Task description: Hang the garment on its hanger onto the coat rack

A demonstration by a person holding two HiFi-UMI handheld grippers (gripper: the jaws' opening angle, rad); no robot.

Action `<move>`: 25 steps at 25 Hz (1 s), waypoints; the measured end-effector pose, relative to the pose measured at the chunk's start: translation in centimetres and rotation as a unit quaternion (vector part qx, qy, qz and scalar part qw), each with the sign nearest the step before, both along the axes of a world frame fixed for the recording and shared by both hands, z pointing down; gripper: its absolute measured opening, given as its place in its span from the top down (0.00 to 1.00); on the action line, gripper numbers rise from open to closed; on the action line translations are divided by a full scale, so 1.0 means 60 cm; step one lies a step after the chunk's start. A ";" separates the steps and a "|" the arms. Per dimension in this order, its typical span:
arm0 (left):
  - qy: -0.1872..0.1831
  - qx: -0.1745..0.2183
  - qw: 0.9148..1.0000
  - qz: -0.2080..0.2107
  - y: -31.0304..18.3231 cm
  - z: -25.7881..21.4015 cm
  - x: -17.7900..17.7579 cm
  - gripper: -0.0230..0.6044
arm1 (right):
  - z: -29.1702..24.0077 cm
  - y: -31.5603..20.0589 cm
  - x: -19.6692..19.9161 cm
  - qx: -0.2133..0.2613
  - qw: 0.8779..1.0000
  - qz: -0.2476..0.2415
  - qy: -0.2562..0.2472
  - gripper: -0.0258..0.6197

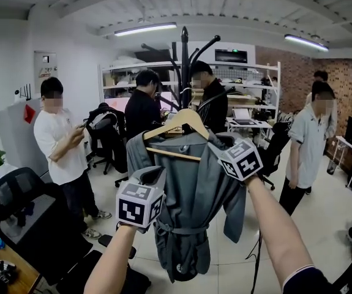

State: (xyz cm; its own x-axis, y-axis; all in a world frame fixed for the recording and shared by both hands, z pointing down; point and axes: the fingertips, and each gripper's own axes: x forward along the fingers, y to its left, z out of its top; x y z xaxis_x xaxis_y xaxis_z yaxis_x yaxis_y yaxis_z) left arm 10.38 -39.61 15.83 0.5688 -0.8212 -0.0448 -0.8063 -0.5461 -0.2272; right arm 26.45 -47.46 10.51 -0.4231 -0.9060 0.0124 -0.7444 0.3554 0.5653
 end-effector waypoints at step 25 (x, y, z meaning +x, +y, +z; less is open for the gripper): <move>-0.022 -0.062 0.998 -0.017 -0.079 0.122 -0.007 0.96 | 0.171 -0.137 0.001 -0.074 0.997 0.017 0.009 0.77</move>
